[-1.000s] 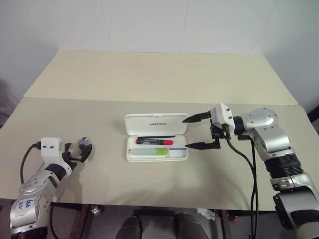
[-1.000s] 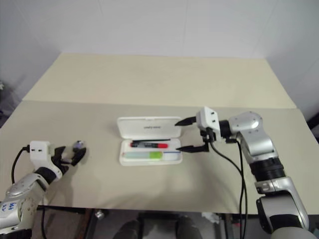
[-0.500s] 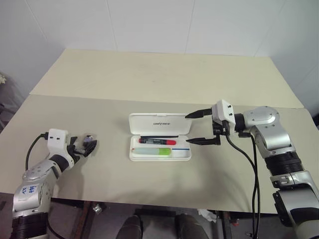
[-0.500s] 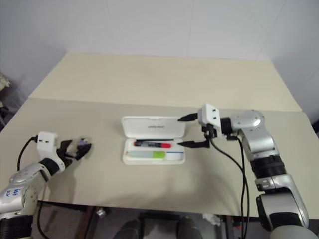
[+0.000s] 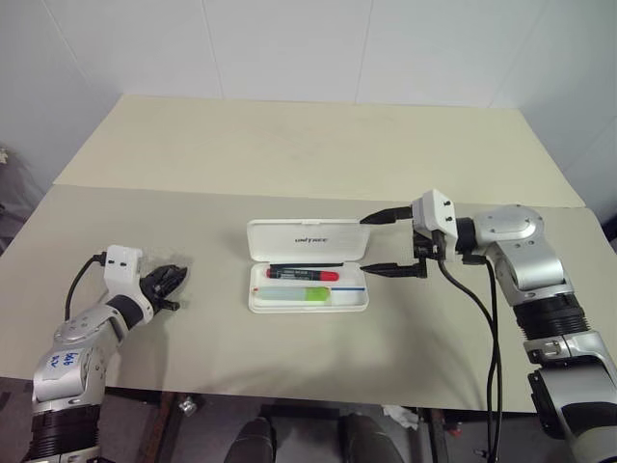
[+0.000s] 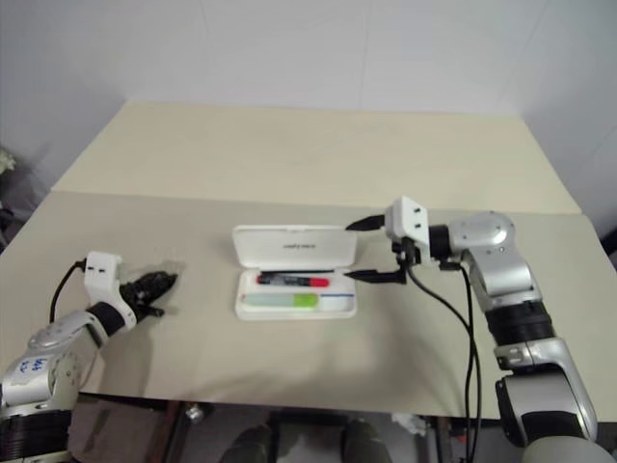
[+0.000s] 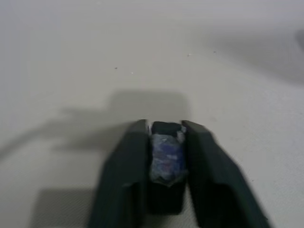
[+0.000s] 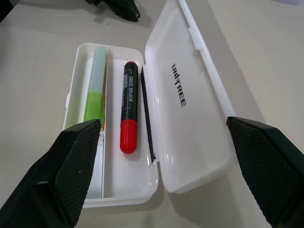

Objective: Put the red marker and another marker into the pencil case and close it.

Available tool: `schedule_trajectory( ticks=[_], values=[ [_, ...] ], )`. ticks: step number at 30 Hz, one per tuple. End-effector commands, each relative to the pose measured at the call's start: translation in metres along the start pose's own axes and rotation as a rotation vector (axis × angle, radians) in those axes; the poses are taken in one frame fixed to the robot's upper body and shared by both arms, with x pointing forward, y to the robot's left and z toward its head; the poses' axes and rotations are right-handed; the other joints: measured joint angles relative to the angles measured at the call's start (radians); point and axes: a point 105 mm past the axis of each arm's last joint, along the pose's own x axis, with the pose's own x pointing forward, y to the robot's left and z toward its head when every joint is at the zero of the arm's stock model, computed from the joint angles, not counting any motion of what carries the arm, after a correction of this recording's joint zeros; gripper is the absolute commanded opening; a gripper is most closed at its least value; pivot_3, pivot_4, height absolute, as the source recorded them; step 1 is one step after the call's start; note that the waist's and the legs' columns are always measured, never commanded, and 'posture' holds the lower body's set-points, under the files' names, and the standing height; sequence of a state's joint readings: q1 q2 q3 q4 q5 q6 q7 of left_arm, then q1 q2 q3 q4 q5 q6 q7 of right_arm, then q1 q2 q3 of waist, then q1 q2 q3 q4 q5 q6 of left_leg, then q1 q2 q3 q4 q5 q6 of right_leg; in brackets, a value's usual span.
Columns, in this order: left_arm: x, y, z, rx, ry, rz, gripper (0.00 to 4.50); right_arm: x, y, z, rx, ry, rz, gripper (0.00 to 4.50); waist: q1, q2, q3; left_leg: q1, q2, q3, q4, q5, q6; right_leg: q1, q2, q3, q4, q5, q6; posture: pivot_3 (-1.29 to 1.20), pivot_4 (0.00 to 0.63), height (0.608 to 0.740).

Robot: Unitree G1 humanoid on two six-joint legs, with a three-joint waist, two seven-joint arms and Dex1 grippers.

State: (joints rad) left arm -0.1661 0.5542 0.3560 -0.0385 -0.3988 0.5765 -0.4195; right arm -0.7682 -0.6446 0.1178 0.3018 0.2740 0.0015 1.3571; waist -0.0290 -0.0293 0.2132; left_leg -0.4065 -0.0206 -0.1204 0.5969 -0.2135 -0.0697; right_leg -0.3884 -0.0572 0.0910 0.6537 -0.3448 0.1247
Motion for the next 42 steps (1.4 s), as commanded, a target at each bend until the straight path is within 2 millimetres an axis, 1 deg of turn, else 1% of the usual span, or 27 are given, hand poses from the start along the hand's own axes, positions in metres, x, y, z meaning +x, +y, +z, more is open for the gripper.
schedule_trajectory(
  ticks=[1, 3, 5, 8, 9, 11, 15, 16, 19, 20, 23, 26, 28, 31, 34, 36, 39, 42],
  values=[
    [-0.004, -0.004, 0.002, 0.036, 0.005, -0.014, 0.40, -0.009, -0.008, 0.009, -0.045, -0.009, -0.040, 4.50, 0.000, 0.000, 0.000, 0.000, 0.000, 0.000, 0.000, 0.000, 0.000, 0.000, 0.000, 0.000, 0.000, 0.000, 0.000, 0.00, 0.150, 0.740],
    [-0.004, -0.011, 0.012, 0.071, 0.010, -0.067, 0.40, -0.012, -0.009, 0.009, -0.044, -0.013, -0.042, 4.50, 0.000, 0.000, 0.000, 0.000, 0.000, 0.000, 0.000, 0.000, 0.000, 0.000, 0.000, 0.000, 0.000, 0.000, 0.000, 0.00, 0.150, 0.740],
    [-0.004, -0.020, 0.027, 0.133, -0.018, -0.126, 0.40, -0.016, -0.009, 0.009, -0.037, -0.029, -0.038, 4.50, 0.000, 0.000, 0.000, 0.000, 0.000, 0.000, 0.000, 0.000, 0.000, 0.000, 0.000, 0.000, 0.000, 0.000, 0.000, 0.00, 0.150, 0.740],
    [-0.005, -0.033, 0.047, 0.194, -0.057, -0.207, 0.40, -0.024, -0.010, 0.004, -0.012, -0.027, -0.037, 4.50, 0.002, 0.000, 0.000, 0.000, 0.000, 0.000, 0.000, 0.000, 0.000, 0.000, 0.001, 0.000, 0.000, 0.000, 0.000, 0.00, 0.150, 0.740],
    [-0.005, -0.036, 0.051, 0.204, -0.063, -0.225, 0.40, -0.025, -0.010, 0.003, -0.008, -0.028, -0.037, 4.50, 0.002, 0.000, 0.000, 0.000, 0.000, -0.001, 0.000, 0.000, 0.000, 0.000, 0.001, -0.001, 0.000, 0.000, 0.000, 0.00, 0.150, 0.740],
    [-0.007, -0.046, 0.069, 0.251, -0.106, -0.278, 0.40, -0.030, -0.009, 0.003, 0.005, -0.047, -0.034, 4.50, 0.000, 0.000, 0.000, 0.000, 0.000, 0.000, 0.000, 0.000, 0.000, 0.000, 0.000, -0.001, 0.000, 0.000, 0.000, 0.00, 0.150, 0.740],
    [-0.010, -0.075, 0.110, 0.347, -0.198, -0.451, 0.40, -0.042, -0.004, -0.002, 0.052, -0.059, -0.011, 4.50, 0.001, 0.000, 0.000, 0.000, 0.000, 0.000, 0.000, 0.000, 0.000, 0.000, 0.001, -0.001, 0.000, 0.000, 0.000, 0.00, 0.150, 0.740],
    [-0.010, -0.081, 0.116, 0.365, -0.212, -0.482, 0.40, -0.044, -0.003, -0.002, 0.066, -0.072, -0.011, 4.50, 0.001, 0.000, 0.000, -0.001, 0.000, -0.001, 0.000, 0.000, 0.000, 0.000, 0.001, -0.001, 0.000, 0.000, 0.000, 0.00, 0.150, 0.740],
    [-0.009, -0.102, 0.133, 0.423, -0.240, -0.599, 0.40, -0.053, 0.002, -0.009, 0.127, -0.081, 0.004, 4.50, 0.000, 0.000, 0.000, 0.000, 0.000, 0.000, 0.000, 0.000, 0.000, 0.001, 0.001, -0.001, -0.001, 0.000, 0.000, 0.00, 0.150, 0.740],
    [-0.008, -0.112, 0.139, 0.444, -0.247, -0.650, 0.40, -0.057, 0.005, -0.012, 0.149, -0.075, 0.010, 4.50, 0.000, 0.000, 0.000, 0.000, 0.000, 0.000, 0.000, 0.000, 0.000, 0.001, 0.001, -0.001, -0.001, 0.000, 0.000, 0.00, 0.150, 0.740],
    [-0.008, -0.131, 0.148, 0.470, -0.256, -0.739, 0.40, -0.064, 0.006, -0.017, 0.167, -0.068, -0.005, 4.50, -0.001, 0.001, 0.001, -0.001, 0.000, 0.000, 0.000, 0.000, 0.000, 0.001, 0.001, -0.001, -0.001, 0.000, 0.000, 0.00, 0.150, 0.740],
    [-0.008, -0.145, 0.152, 0.484, -0.259, -0.800, 0.40, -0.066, 0.003, -0.017, 0.161, -0.071, -0.051, 4.50, -0.010, 0.001, 0.001, 0.000, 0.001, 0.001, 0.000, 0.000, 0.000, 0.000, 0.002, 0.001, 0.000, 0.000, 0.001, 0.00, 0.150, 0.740],
    [-0.009, -0.167, 0.153, 0.475, -0.262, -0.896, 0.40, -0.067, 0.000, -0.016, 0.164, -0.091, -0.096, 4.50, -0.010, 0.001, 0.001, 0.000, 0.001, 0.001, 0.000, 0.000, 0.000, 0.000, 0.003, 0.001, 0.000, 0.000, 0.001, 0.00, 0.150, 0.740],
    [-0.012, -0.192, 0.147, 0.464, -0.245, -1.019, 0.40, -0.069, 0.001, -0.016, 0.167, -0.097, -0.113, 4.50, -0.006, 0.001, 0.001, -0.001, 0.001, 0.001, 0.001, 0.000, 0.000, 0.000, 0.002, 0.001, 0.000, 0.000, 0.001, 0.00, 0.150, 0.740],
    [-0.010, -0.210, 0.136, 0.430, -0.208, -1.108, 0.40, -0.072, 0.002, -0.016, 0.171, -0.102, -0.123, 4.50, -0.005, 0.001, 0.001, -0.001, 0.001, 0.001, 0.002, 0.000, 0.000, 0.000, 0.002, 0.001, 0.001, 0.000, 0.001, 0.00, 0.150, 0.740],
    [-0.007, -0.218, 0.126, 0.425, -0.175, -1.155, 0.40, -0.075, 0.008, -0.019, 0.185, -0.092, -0.094, 4.50, -0.005, 0.001, 0.001, 0.000, 0.001, 0.001, 0.003, 0.000, 0.000, 0.000, 0.003, 0.001, 0.001, 0.000, 0.001, 0.00, 0.150, 0.740],
    [0.004, -0.227, 0.112, 0.422, -0.129, -1.199, 0.40, -0.079, 0.021, -0.026, 0.207, -0.065, -0.049, 4.50, -0.001, 0.001, 0.001, 0.000, 0.001, 0.001, 0.004, 0.000, 0.000, 0.001, 0.003, 0.001, 0.001, 0.000, 0.001, 0.00, 0.150, 0.740],
    [0.016, -0.236, 0.096, 0.424, -0.089, -1.227, 0.40, -0.082, 0.028, -0.028, 0.226, -0.075, -0.047, 4.50, 0.001, 0.001, 0.001, 0.000, 0.000, 0.001, 0.007, 0.000, 0.000, 0.003, 0.003, 0.001, 0.001, 0.000, 0.002, 0.00, 0.150, 0.740]
  ],
)
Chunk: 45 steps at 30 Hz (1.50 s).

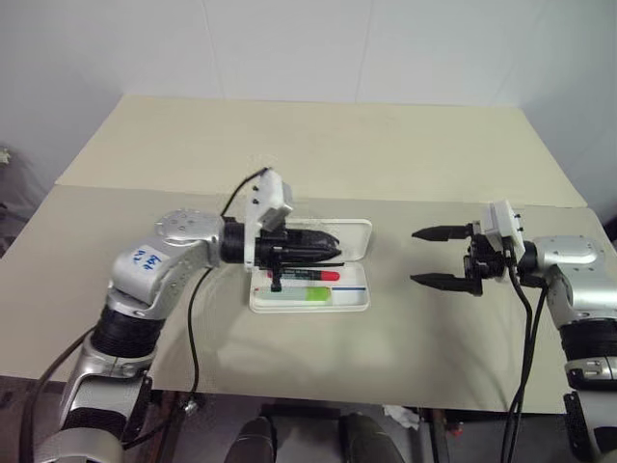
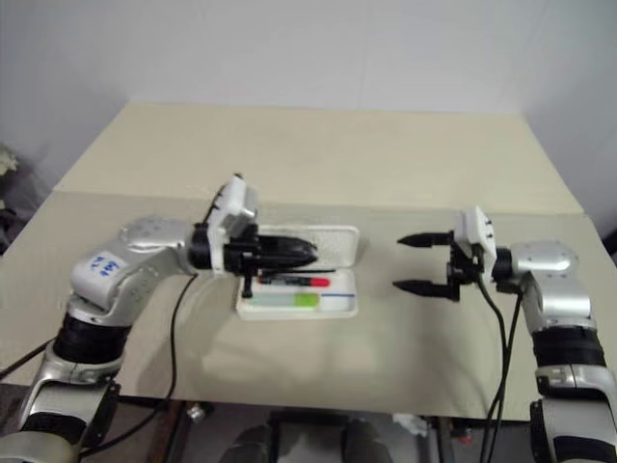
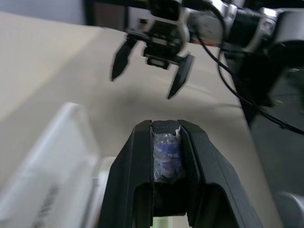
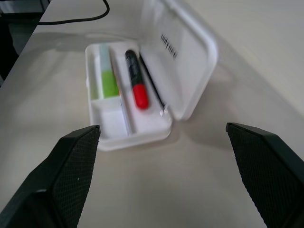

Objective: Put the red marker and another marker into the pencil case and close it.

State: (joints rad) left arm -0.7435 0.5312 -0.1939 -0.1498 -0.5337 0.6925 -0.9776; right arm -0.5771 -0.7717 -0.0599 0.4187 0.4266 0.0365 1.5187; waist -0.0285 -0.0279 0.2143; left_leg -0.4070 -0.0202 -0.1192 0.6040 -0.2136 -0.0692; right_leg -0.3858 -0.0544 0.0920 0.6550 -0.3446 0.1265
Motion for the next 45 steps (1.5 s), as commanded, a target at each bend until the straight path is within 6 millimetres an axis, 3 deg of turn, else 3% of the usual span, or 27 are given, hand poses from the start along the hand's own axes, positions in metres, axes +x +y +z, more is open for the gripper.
schedule_trajectory(
  ticks=[1, 11, 19, 26, 35, 39, 40, 45],
  values=[
    [0.014, 0.004, -0.005, 0.041, 0.016, -0.031, 0.40, -0.011, 0.007, 0.014, -0.042, -0.036, 0.023, 4.50, 0.000, 0.000, 0.000, 0.000, 0.000, 0.000, 0.001, 0.000, 0.000, 0.001, 0.000, 0.000, 0.000, 0.000, 0.000, 0.00, 0.150, 0.740],
    [0.046, 0.027, -0.032, 0.028, 0.079, 0.000, 0.40, -0.014, 0.015, 0.000, -0.021, -0.009, -0.030, 4.50, 0.000, 0.000, 0.000, 0.002, -0.001, -0.001, 0.008, -0.001, 0.003, 0.007, 0.000, 0.000, -0.002, 0.003, 0.005, 0.00, 0.150, 0.740],
    [0.061, 0.020, -0.033, 0.019, 0.082, -0.046, 0.40, -0.013, 0.013, 0.000, -0.025, -0.013, -0.062, 4.50, 0.000, 0.000, 0.000, 0.002, -0.001, -0.001, 0.008, -0.002, 0.003, 0.008, 0.000, 0.000, -0.003, 0.003, 0.005, 0.00, 0.150, 0.740],
    [0.061, 0.007, -0.044, -0.021, 0.127, -0.057, 0.40, -0.010, 0.011, 0.000, -0.028, -0.016, -0.076, 4.50, 0.000, 0.000, 0.000, 0.002, -0.001, -0.001, 0.008, -0.002, 0.003, 0.008, 0.000, 0.000, -0.002, 0.003, 0.005, 0.00, 0.150, 0.740],
    [0.059, 0.008, -0.059, -0.044, 0.195, -0.011, 0.40, -0.007, 0.008, -0.001, -0.034, -0.016, -0.085, 4.50, 0.000, 0.000, 0.000, 0.002, -0.002, -0.001, 0.008, -0.002, 0.003, 0.008, 0.000, 0.000, -0.002, 0.003, 0.006, 0.00, 0.150, 0.740],
    [0.060, 0.006, -0.057, -0.055, 0.180, -0.013, 0.40, -0.007, 0.007, -0.001, -0.035, -0.014, -0.094, 4.50, 0.000, 0.000, 0.000, 0.002, -0.001, -0.001, 0.008, -0.002, 0.003, 0.008, 0.000, 0.000, -0.003, 0.003, 0.006, 0.00, 0.150, 0.740],
    [0.060, 0.006, -0.056, -0.057, 0.179, -0.013, 1.12, -0.008, 0.007, -0.001, -0.035, -0.013, -0.096, 4.50, 0.000, 0.000, 0.000, 0.002, -0.001, -0.001, 0.008, -0.002, 0.003, 0.008, 0.000, 0.000, -0.003, 0.003, 0.005, 0.00, 0.150, 0.740],
    [0.060, 0.002, -0.053, -0.060, 0.169, -0.029, 2.66, -0.007, 0.006, -0.001, -0.038, -0.009, -0.100, 4.50, 0.000, 0.000, 0.000, 0.002, -0.002, -0.001, 0.008, -0.002, 0.003, 0.008, 0.000, 0.000, -0.003, 0.003, 0.006, 0.00, 0.150, 0.740]
  ],
)
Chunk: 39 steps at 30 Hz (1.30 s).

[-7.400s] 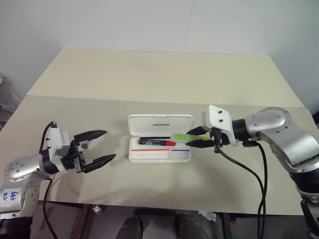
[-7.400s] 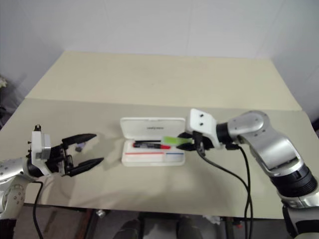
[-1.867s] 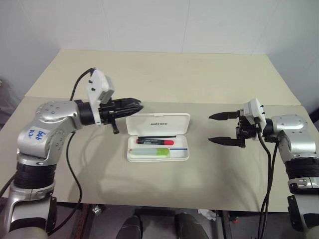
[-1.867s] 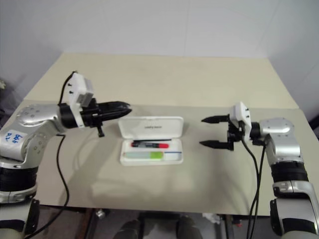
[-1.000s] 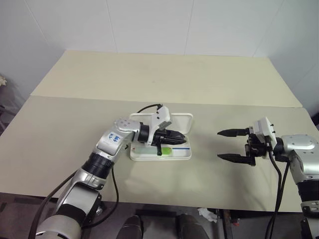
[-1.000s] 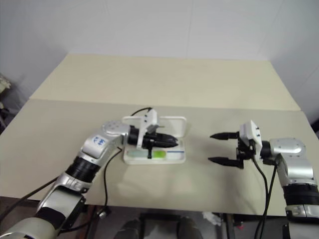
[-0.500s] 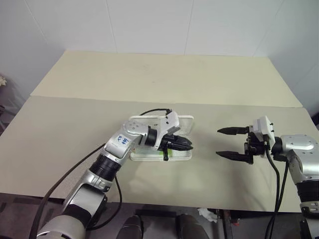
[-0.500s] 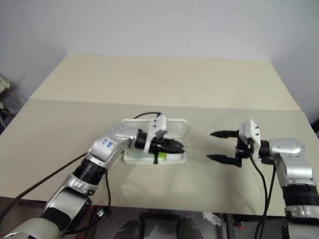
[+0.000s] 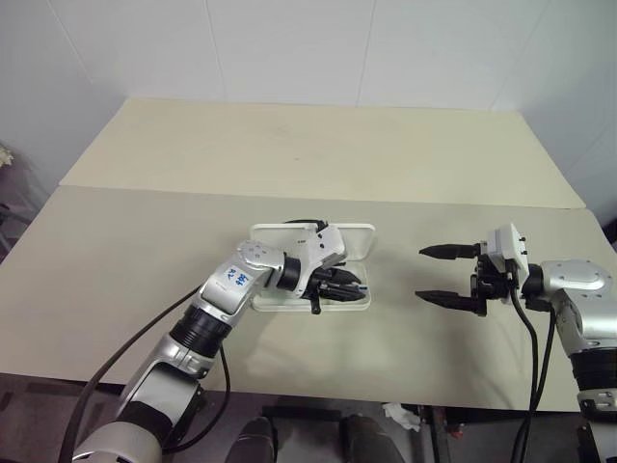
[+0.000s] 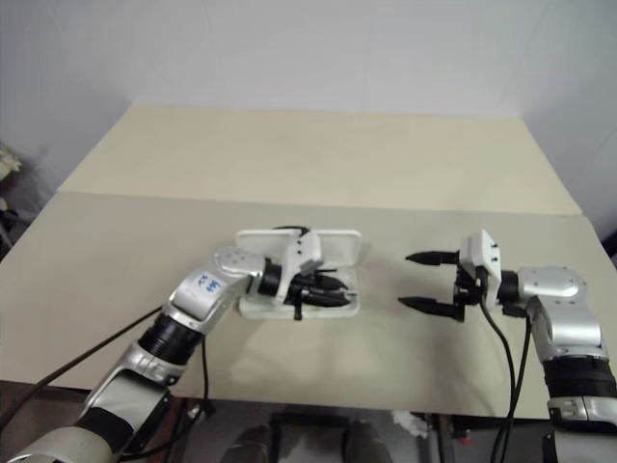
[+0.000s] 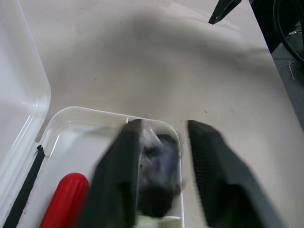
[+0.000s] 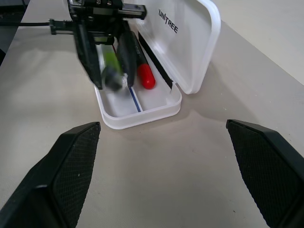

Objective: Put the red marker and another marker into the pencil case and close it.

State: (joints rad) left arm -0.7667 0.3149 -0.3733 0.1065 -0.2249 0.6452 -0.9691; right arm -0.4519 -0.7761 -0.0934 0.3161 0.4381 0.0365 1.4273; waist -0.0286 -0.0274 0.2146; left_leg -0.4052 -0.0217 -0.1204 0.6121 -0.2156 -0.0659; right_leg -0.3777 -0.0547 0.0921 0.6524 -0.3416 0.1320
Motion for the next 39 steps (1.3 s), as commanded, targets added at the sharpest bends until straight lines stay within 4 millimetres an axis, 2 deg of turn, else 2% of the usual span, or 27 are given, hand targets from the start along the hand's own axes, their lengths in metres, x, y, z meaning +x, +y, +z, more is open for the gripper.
schedule_trajectory(
  ticks=[1, 5, 6, 15, 18, 21, 24, 29, 32, 35, 36, 39],
  values=[
    [0.000, -0.008, 0.011, 0.037, -0.036, -0.029, 2.99, -0.002, -0.005, 0.010, -0.051, -0.022, -0.024, 4.50, 0.000, 0.000, 0.000, 0.000, 0.000, 0.000, 0.000, 0.000, 0.000, 0.000, 0.000, 0.000, 0.000, 0.000, 0.000, 0.00, 0.150, 0.740],
    [-0.003, -0.009, 0.016, 0.038, -0.049, -0.025, 4.33, -0.001, -0.007, 0.010, -0.055, -0.020, -0.029, 4.50, 0.000, 0.000, 0.000, 0.000, 0.000, 0.000, 0.000, 0.000, 0.000, 0.000, 0.000, 0.000, 0.000, 0.000, 0.000, 0.00, 0.150, 0.740],
    [-0.005, -0.008, 0.019, 0.045, -0.063, -0.015, 4.48, -0.001, -0.008, 0.010, -0.056, -0.019, -0.031, 4.50, 0.000, 0.000, 0.000, 0.000, 0.000, 0.000, 0.000, 0.000, 0.000, 0.000, 0.000, 0.000, 0.000, 0.000, 0.000, 0.00, 0.150, 0.740],
    [-0.038, -0.012, 0.055, 0.143, -0.182, 0.047, 4.48, -0.005, -0.011, 0.009, -0.062, -0.015, -0.045, 4.50, 0.000, 0.000, 0.000, 0.000, 0.000, 0.000, 0.000, 0.000, 0.000, 0.000, 0.000, 0.000, 0.000, 0.000, 0.000, 0.00, 0.150, 0.740],
    [-0.063, -0.011, 0.070, 0.165, -0.265, 0.118, 4.48, -0.006, -0.012, 0.010, -0.066, -0.015, -0.055, 4.50, -0.002, 0.000, 0.000, 0.000, 0.000, 0.000, 0.000, 0.000, 0.000, 0.000, 0.000, 0.000, 0.000, 0.000, 0.000, 0.00, 0.150, 0.740],
    [-0.088, -0.006, 0.077, 0.157, -0.324, 0.195, 4.48, -0.006, -0.014, 0.010, -0.067, -0.016, -0.059, 4.50, -0.003, 0.000, 0.000, 0.000, 0.001, 0.000, 0.000, 0.000, 0.000, 0.000, 0.000, 0.000, 0.000, 0.000, 0.000, 0.00, 0.150, 0.740],
    [-0.108, 0.002, 0.082, 0.153, -0.365, 0.286, 3.90, -0.004, -0.016, 0.010, -0.067, -0.018, -0.059, 4.50, -0.001, 0.001, 0.000, 0.000, 0.001, 0.000, 0.000, 0.000, 0.000, 0.000, 0.000, 0.000, 0.000, 0.000, 0.000, 0.00, 0.150, 0.740],
    [-0.142, 0.019, 0.081, 0.155, -0.372, 0.420, 2.24, 0.000, -0.020, 0.012, -0.077, -0.026, -0.055, 4.50, -0.001, 0.001, 0.000, 0.000, 0.000, 0.000, 0.000, 0.000, 0.000, 0.000, 0.000, 0.000, 0.000, 0.000, 0.000, 0.00, 0.150, 0.740],
    [-0.167, 0.035, 0.072, 0.146, -0.374, 0.523, 1.22, 0.002, -0.023, 0.014, -0.083, -0.034, -0.051, 4.50, -0.002, 0.001, 0.000, 0.000, 0.000, 0.000, 0.000, 0.000, 0.000, 0.000, 0.000, 0.000, 0.000, 0.000, 0.000, 0.00, 0.150, 0.740],
    [-0.193, 0.052, 0.054, 0.114, -0.341, 0.623, 0.18, 0.003, -0.024, 0.015, -0.088, -0.043, -0.043, 4.50, -0.004, 0.001, 0.001, 0.001, 0.001, 0.000, -0.001, 0.000, 0.000, 0.000, 0.000, 0.000, -0.001, 0.000, 0.000, 0.00, 0.150, 0.740],
    [-0.199, 0.056, 0.048, 0.103, -0.330, 0.642, 0.04, 0.003, -0.024, 0.016, -0.089, -0.044, -0.041, 4.50, -0.003, 0.001, 0.001, 0.000, 0.001, 0.000, -0.001, 0.000, 0.000, 0.000, 0.000, 0.000, -0.001, 0.000, 0.000, 0.00, 0.150, 0.740],
    [-0.212, 0.071, 0.031, 0.046, -0.294, 0.674, 0.04, 0.004, -0.025, 0.016, -0.090, -0.043, -0.037, 4.50, -0.002, 0.001, 0.001, 0.000, 0.000, 0.000, -0.001, 0.000, 0.000, 0.000, 0.000, -0.001, -0.001, 0.000, 0.000, 0.00, 0.150, 0.740]
  ],
)
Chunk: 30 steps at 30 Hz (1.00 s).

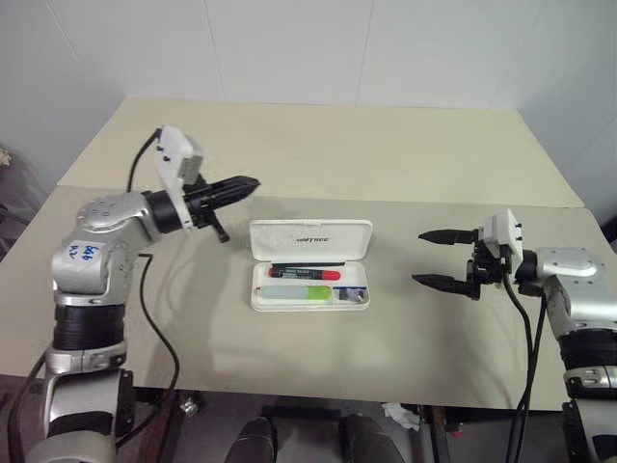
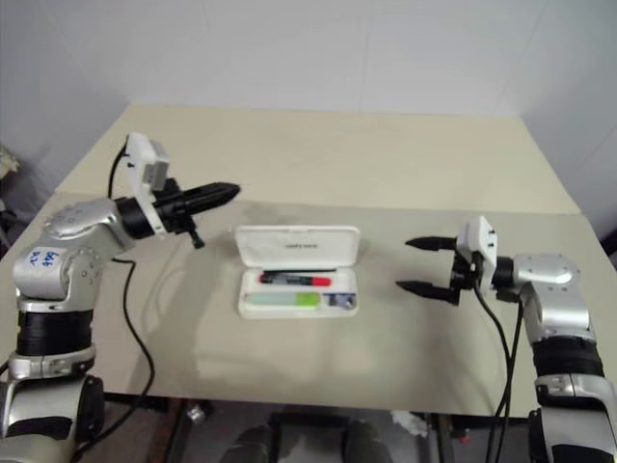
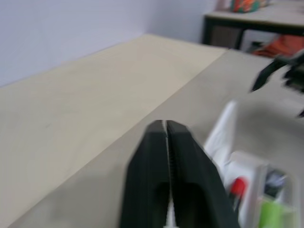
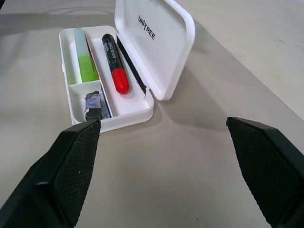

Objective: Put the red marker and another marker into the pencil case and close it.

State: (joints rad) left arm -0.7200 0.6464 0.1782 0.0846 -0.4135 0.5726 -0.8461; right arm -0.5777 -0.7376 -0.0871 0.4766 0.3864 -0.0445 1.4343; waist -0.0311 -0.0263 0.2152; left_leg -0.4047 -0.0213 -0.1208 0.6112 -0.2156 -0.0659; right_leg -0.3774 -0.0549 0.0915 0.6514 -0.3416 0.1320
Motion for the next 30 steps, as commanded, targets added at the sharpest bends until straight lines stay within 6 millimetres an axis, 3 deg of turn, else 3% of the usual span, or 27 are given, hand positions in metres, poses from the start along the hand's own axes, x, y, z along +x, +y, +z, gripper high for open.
schedule_trajectory(
  ticks=[1, 5, 10, 18, 21, 30],
  values=[
    [-0.010, 0.022, -0.007, 0.005, 0.024, 0.050, 0.04, 0.000, -0.004, 0.011, -0.049, -0.024, 0.004, 4.50, 0.000, 0.000, 0.000, 0.000, 0.000, 0.000, 0.000, 0.000, 0.000, 0.000, 0.000, 0.000, 0.000, 0.000, 0.000, 0.00, 0.150, 0.740],
    [-0.014, 0.038, -0.027, -0.022, 0.060, 0.070, 0.04, 0.001, -0.004, 0.012, -0.052, -0.026, 0.006, 4.50, 0.003, 0.000, 0.000, 0.000, 0.000, 0.000, 0.000, 0.000, 0.000, 0.000, 0.000, 0.000, 0.000, 0.000, 0.000, 0.00, 0.150, 0.740],
    [-0.004, 0.046, -0.049, -0.117, 0.094, 0.035, 0.04, 0.000, -0.005, 0.012, -0.052, -0.024, 0.002, 4.50, 0.002, 0.000, 0.000, -0.001, -0.001, -0.001, 0.000, 0.000, 0.000, 0.000, -0.001, -0.001, 0.000, 0.000, 0.000, 0.00, 0.150, 0.740],
    [0.018, 0.020, -0.051, -0.233, 0.109, -0.258, 0.04, -0.002, -0.005, 0.012, -0.054, -0.021, -0.007, 4.50, -0.001, 0.000, 0.000, -0.001, -0.001, -0.001, -0.001, 0.000, 0.000, -0.001, -0.001, -0.002, 0.000, 0.000, 0.000, 0.00, 0.150, 0.740],
    [0.018, 0.015, -0.051, -0.219, 0.120, -0.311, 0.04, -0.002, -0.004, 0.012, -0.054, -0.020, -0.009, 4.50, -0.006, 0.000, 0.000, -0.001, -0.001, -0.001, -0.001, 0.000, 0.000, -0.001, -0.001, -0.002, 0.000, 0.000, 0.001, 0.00, 0.150, 0.740],
    [0.011, -0.024, -0.057, -0.208, 0.261, -0.622, 0.04, -0.007, -0.005, 0.011, -0.051, -0.014, -0.007, 4.50, -0.010, 0.000, 0.000, -0.001, -0.001, -0.001, -0.001, 0.000, 0.000, -0.001, -0.001, -0.001, 0.001, 0.000, 0.001, 0.00, 0.150, 0.740]
  ],
)
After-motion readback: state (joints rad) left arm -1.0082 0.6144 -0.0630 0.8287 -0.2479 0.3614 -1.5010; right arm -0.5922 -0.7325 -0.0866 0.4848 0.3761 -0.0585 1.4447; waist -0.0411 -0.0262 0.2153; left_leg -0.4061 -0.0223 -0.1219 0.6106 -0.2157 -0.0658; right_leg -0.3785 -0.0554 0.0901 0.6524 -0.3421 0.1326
